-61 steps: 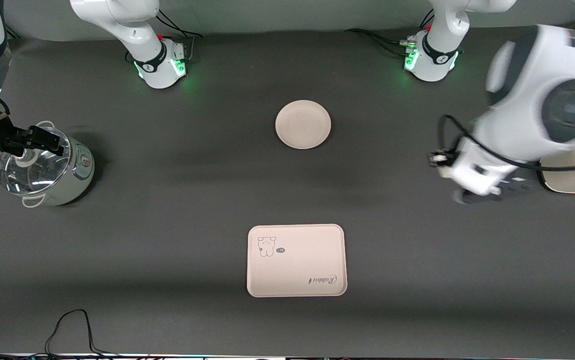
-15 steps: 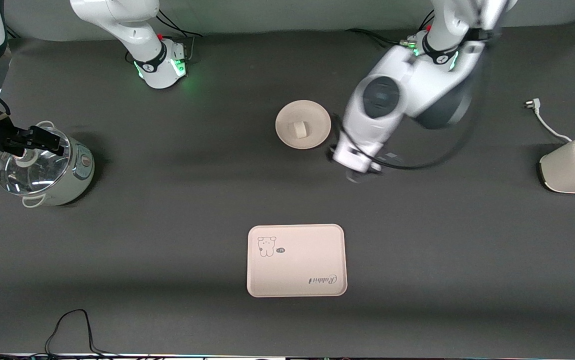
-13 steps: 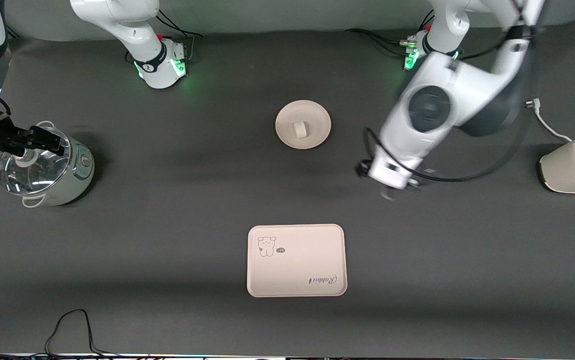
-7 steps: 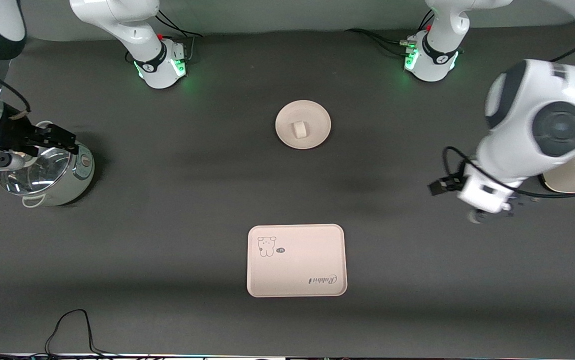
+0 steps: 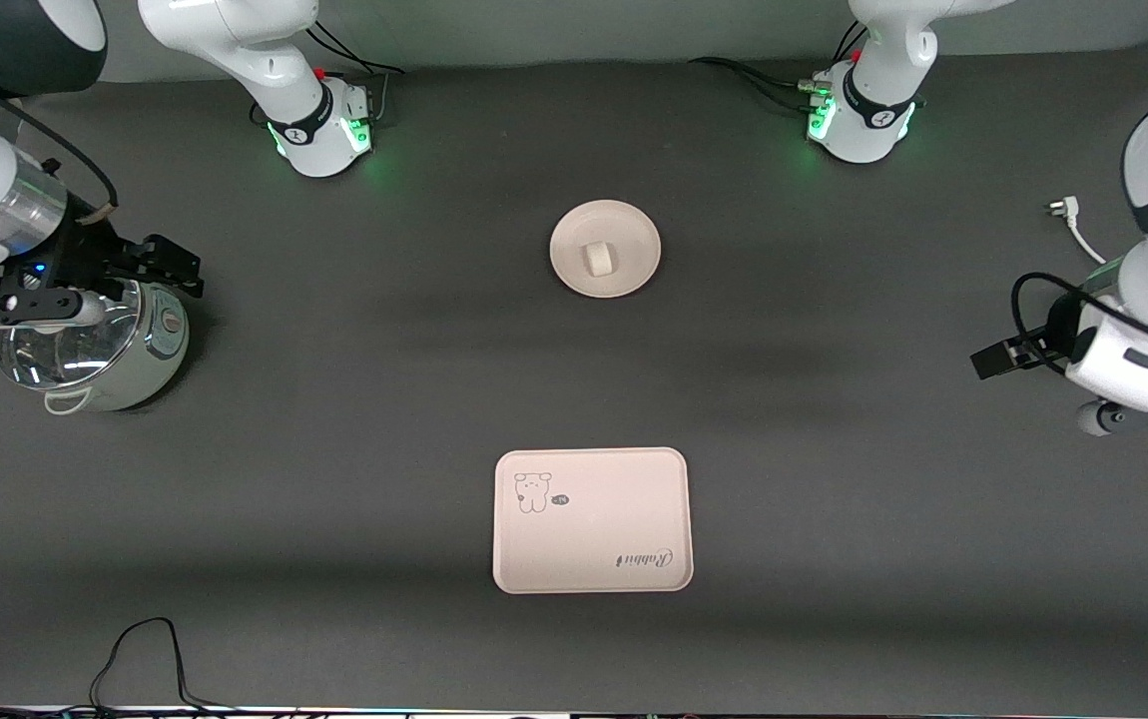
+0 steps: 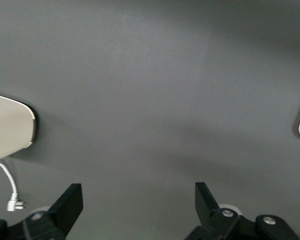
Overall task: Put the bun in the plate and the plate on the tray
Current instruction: 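Withdraw the left gripper while the right gripper reaches toward the plate, then move the right gripper to the plate rim and lower it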
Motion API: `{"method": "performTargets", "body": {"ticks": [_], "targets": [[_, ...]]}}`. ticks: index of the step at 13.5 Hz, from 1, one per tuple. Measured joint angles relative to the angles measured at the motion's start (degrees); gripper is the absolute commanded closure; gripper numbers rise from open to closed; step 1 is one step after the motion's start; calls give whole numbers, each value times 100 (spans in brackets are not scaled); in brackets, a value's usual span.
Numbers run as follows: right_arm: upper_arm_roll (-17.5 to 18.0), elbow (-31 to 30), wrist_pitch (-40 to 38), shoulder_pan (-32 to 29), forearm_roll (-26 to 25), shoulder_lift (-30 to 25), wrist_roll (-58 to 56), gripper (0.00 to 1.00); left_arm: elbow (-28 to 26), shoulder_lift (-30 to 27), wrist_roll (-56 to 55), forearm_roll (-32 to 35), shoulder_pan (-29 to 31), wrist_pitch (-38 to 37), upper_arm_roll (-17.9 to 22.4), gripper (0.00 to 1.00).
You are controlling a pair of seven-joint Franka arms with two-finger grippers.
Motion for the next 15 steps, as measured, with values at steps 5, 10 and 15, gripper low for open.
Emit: {"method": "performTargets", "body": {"ticks": [5, 10, 15], "targets": [[46, -123, 134, 1613, 300, -144, 2307, 0, -53, -233, 530, -127, -1173, -227, 1384, 0], [82, -608, 1153, 3397, 642, -92, 4104, 0, -1040, -954, 902, -322, -1830, 345, 2186, 0], [511, -987, 1265, 3633, 1033, -123, 4106, 0, -1277, -1156, 1172, -321, -664, 476, 1138, 0]]}}
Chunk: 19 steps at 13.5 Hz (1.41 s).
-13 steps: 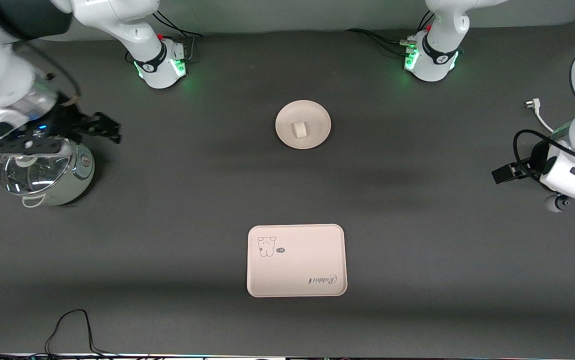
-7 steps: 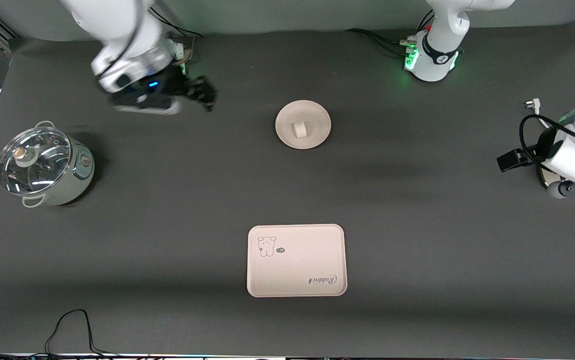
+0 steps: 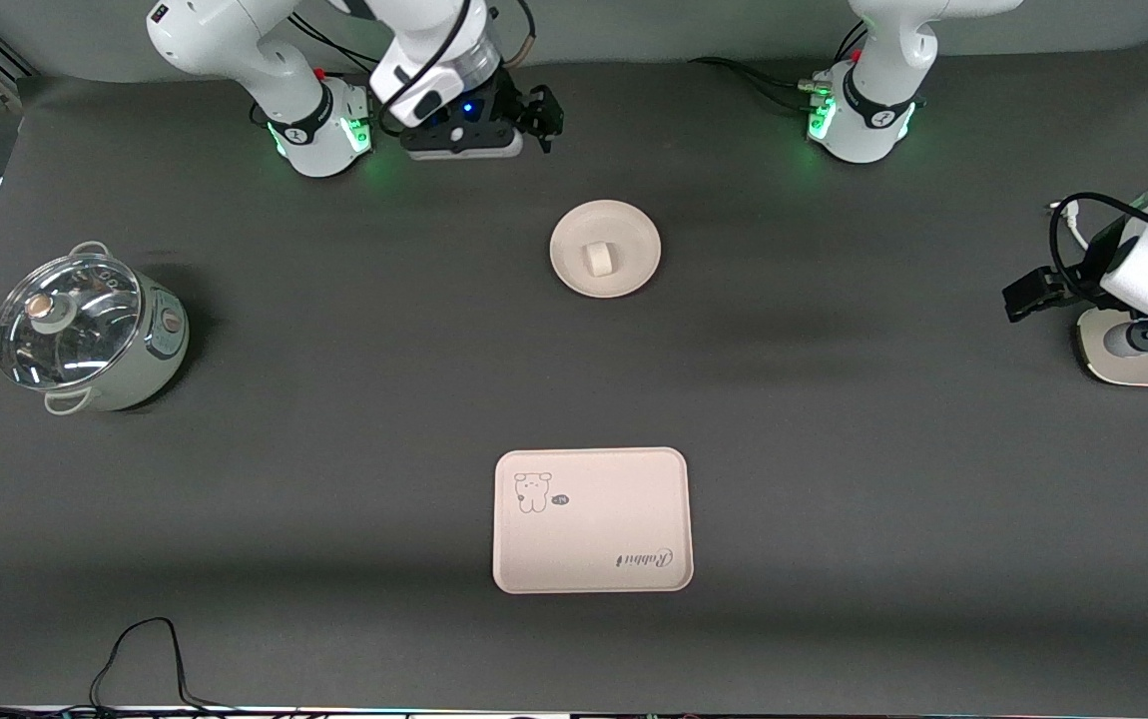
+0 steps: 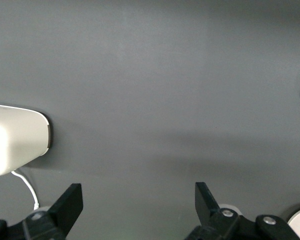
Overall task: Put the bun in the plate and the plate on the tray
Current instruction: 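Move the right gripper to the plate rim and lower it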
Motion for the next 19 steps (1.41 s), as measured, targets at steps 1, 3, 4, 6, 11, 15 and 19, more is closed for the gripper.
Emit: {"method": "performTargets", "body": {"ticks": [1, 3, 4, 6, 11, 15, 19], "targets": [[84, -75, 14, 1, 0, -51, -71, 0, 6, 1, 6, 0, 38, 0, -22, 0], [125, -397, 314, 0, 0, -177, -221, 0, 36, 4, 7, 10, 50, -16, -29, 0], [133, -643, 595, -3, 0, -211, -274, 0, 67, 19, 9, 13, 50, -48, -32, 0], [245, -1247, 1321, -3, 1, -217, -324, 0, 138, 59, 16, 15, 52, -95, -35, 0], [519, -2645, 3318, 46, 1, 106, -324, 0, 457, 166, 19, 14, 61, -141, -36, 0], [530, -3065, 4729, 290, 1, 815, -324, 0, 621, 259, 19, 12, 65, -194, -73, 0], [531, -3227, 6025, 407, 1, 1730, -324, 0, 687, 402, 25, 14, 69, -194, -85, 0]]}}
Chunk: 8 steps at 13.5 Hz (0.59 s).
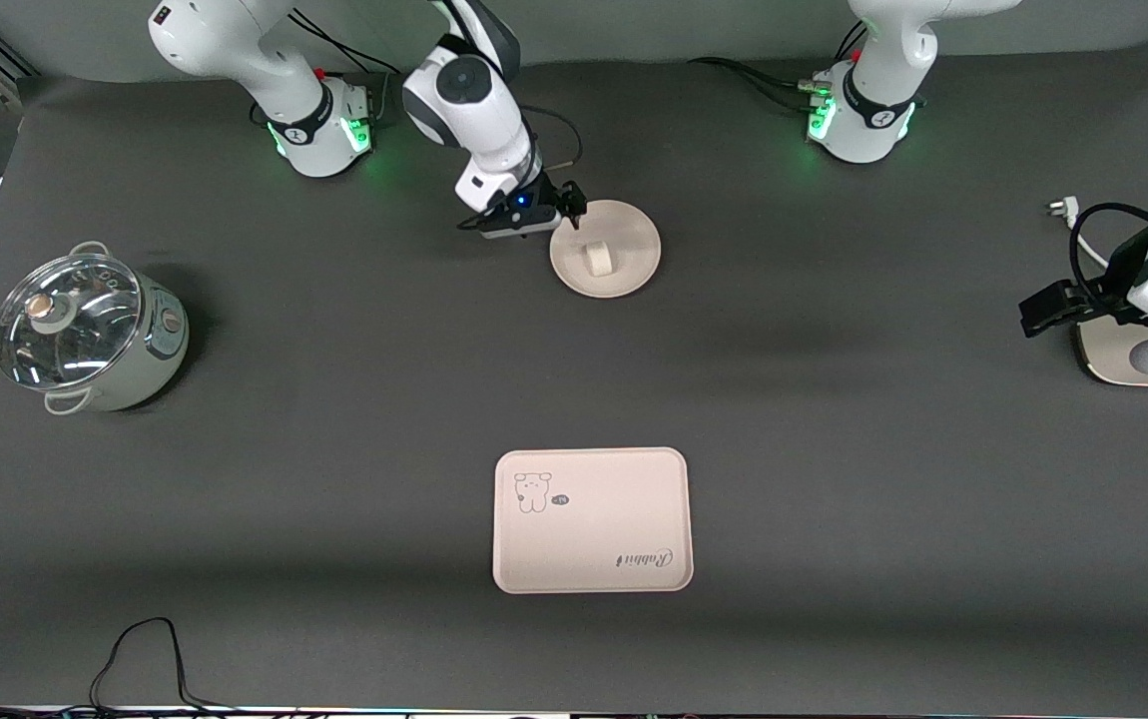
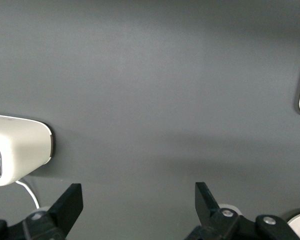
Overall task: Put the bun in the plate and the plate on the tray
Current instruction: 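Move the right gripper to the plate rim and lower it, then close the right gripper on the plate rim and lift the plate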
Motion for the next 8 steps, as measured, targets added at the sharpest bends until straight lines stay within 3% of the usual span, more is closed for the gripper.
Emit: {"method": "performTargets", "body": {"ticks": [5, 6, 7, 8], "targets": [[0, -74, 883, 53, 0, 739, 0, 0, 95, 55, 52, 2, 16, 0, -15, 0], [-1, -74, 922, 53, 0, 776, 0, 13, 100, 81, 85, 2, 16, 0, -24, 0], [-1, -70, 926, 53, 0, 784, 0, 42, 104, 100, 110, 3, 16, 0, -28, 0], [-1, -63, 927, 53, 0, 784, 0, 63, 115, 118, 118, 4, 16, 0, -28, 0]]}}
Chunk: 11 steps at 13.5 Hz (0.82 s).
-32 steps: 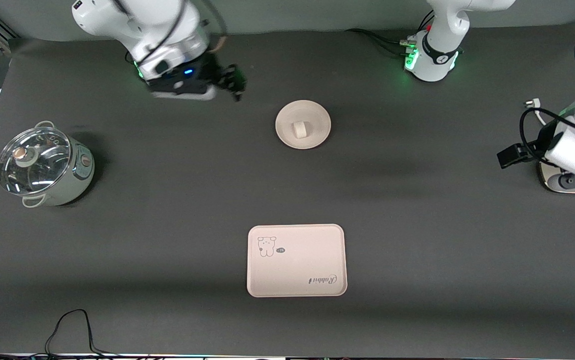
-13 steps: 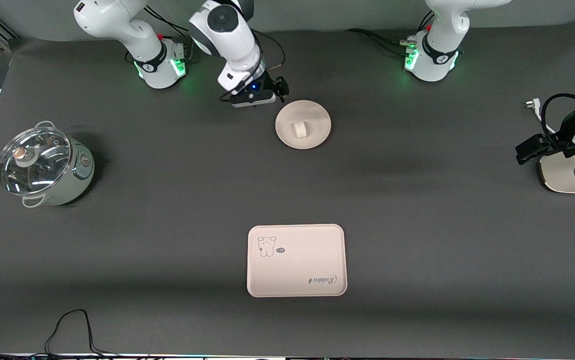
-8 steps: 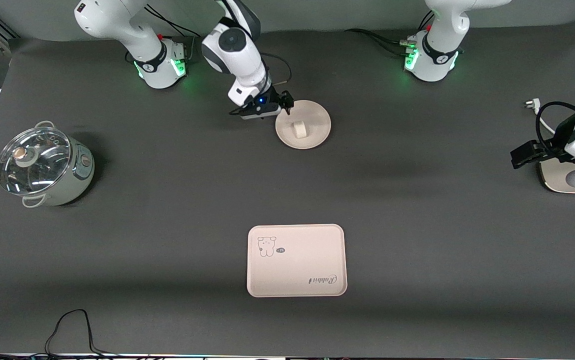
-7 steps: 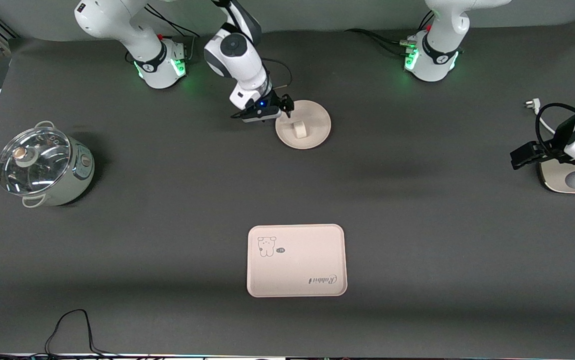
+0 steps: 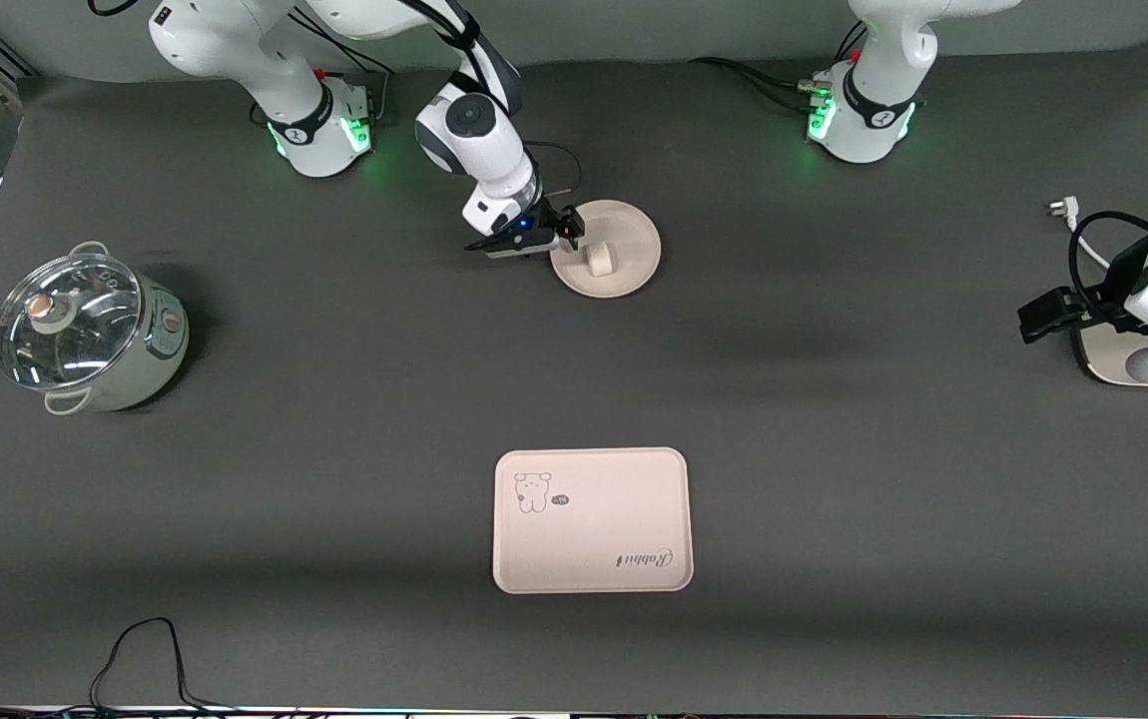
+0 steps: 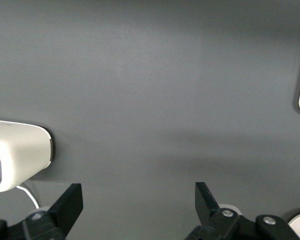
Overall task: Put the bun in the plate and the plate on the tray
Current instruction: 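Close the right gripper on the plate rim and lift the plate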
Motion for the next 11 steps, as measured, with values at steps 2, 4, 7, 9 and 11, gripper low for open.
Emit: {"method": "performTargets", "body": {"ticks": [2, 4, 7, 9, 11], "targets": [[0, 13, 0, 0, 0, 0, 0, 88, 23, 28, 4, 1, 0, 0, 0, 0], [0, 24, 0, 0, 0, 0, 0, 100, 26, 33, 5, 2, 0, 0, 0, 0], [-1, 36, 7, 0, 0, -3, 0, 100, 35, 34, 8, 2, 0, 0, -1, 0], [-1, 48, 25, 0, 0, -70, 0, 100, 35, 34, 8, 2, 0, 0, 0, 0], [-8, 50, 26, -1, 0, -91, 0, 100, 35, 34, 9, 2, 0, 0, 0, 0]]}}
